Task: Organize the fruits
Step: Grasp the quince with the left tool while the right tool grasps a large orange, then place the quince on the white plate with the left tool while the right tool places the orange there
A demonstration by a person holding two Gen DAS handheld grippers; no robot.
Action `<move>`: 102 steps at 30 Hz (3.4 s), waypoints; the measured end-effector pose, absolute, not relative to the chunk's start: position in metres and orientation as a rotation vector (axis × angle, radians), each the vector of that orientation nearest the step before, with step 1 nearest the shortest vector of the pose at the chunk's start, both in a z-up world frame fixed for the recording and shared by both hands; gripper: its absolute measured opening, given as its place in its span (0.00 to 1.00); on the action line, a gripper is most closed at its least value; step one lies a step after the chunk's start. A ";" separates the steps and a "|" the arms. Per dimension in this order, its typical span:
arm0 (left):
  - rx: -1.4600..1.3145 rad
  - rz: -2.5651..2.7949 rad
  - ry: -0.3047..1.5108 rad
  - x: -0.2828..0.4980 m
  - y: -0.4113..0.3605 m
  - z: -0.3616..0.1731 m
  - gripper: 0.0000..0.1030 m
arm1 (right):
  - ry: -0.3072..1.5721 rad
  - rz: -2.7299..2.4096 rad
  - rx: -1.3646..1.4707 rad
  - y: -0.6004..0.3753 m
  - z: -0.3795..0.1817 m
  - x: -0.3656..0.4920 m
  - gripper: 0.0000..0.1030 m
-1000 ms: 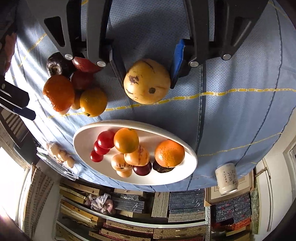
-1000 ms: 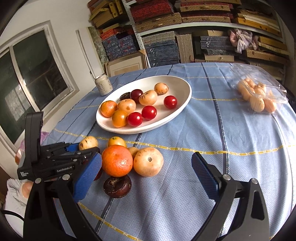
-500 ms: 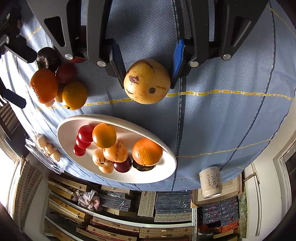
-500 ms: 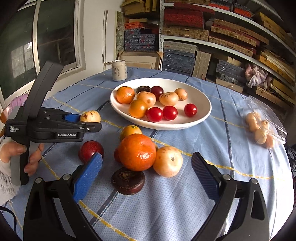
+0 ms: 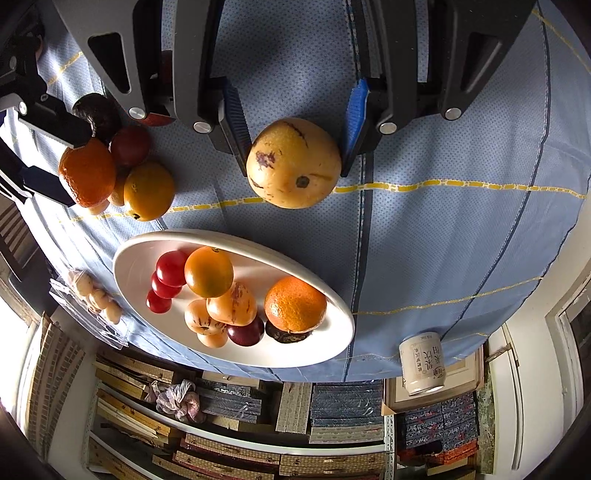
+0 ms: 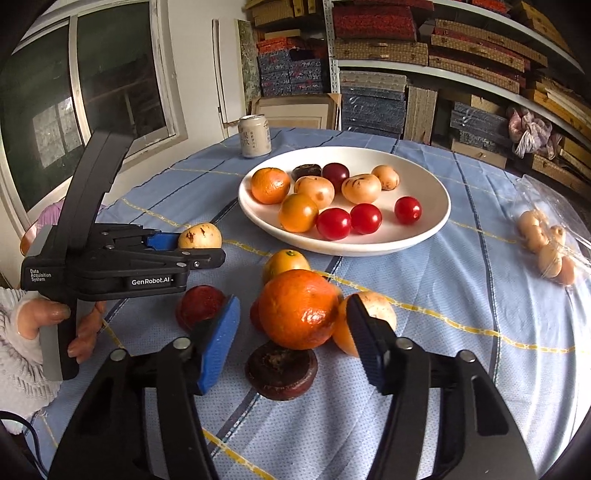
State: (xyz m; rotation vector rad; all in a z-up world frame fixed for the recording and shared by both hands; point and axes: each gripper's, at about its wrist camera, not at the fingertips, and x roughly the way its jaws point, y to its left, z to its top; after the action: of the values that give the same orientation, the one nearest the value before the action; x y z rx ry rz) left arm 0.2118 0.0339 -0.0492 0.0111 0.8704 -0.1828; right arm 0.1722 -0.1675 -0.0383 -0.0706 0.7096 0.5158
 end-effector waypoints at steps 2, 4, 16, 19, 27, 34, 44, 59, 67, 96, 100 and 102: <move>0.014 -0.182 0.871 0.212 0.033 -0.049 0.45 | 0.719 0.525 -0.065 -0.167 -0.039 0.173 0.50; 0.017 -0.182 0.872 0.211 0.032 -0.049 0.45 | 0.733 0.538 -0.057 -0.167 -0.041 0.175 0.49; 0.018 -0.182 0.872 0.211 0.031 -0.050 0.45 | 0.777 0.533 -0.034 -0.169 -0.046 0.181 0.37; 0.019 -0.181 0.872 0.211 0.031 -0.050 0.45 | 0.827 0.536 -0.046 -0.165 -0.052 0.187 0.40; 0.019 -0.182 0.872 0.211 0.031 -0.050 0.45 | 0.851 0.540 -0.007 -0.166 -0.057 0.194 0.40; -0.001 -0.193 0.870 0.211 0.033 -0.050 0.45 | 0.856 0.563 0.064 -0.176 -0.057 0.196 0.38; 0.015 -0.195 0.872 0.211 0.031 -0.050 0.45 | 0.864 0.549 0.089 -0.176 -0.058 0.199 0.39; -0.027 -0.204 0.840 0.208 0.037 -0.044 0.45 | 0.864 0.570 0.211 -0.195 -0.058 0.198 0.36; -0.060 -0.186 0.792 0.205 0.043 -0.028 0.45 | 0.810 0.559 0.349 -0.231 -0.041 0.198 0.36; -0.119 -0.108 0.800 0.343 0.026 -0.006 0.45 | 0.740 0.329 0.196 -0.206 -0.024 0.348 0.36; -0.098 -0.101 0.796 0.343 0.023 -0.007 0.45 | 0.754 0.328 0.199 -0.206 -0.033 0.354 0.36; -0.091 -0.100 0.794 0.343 0.022 -0.007 0.45 | 0.750 0.330 0.198 -0.206 -0.034 0.354 0.36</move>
State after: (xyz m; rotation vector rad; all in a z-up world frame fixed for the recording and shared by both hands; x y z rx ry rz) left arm 0.3428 0.0224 -0.0068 -0.0911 0.7943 -0.1004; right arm 0.3536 -0.2057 -0.0342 0.1984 0.7503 0.3296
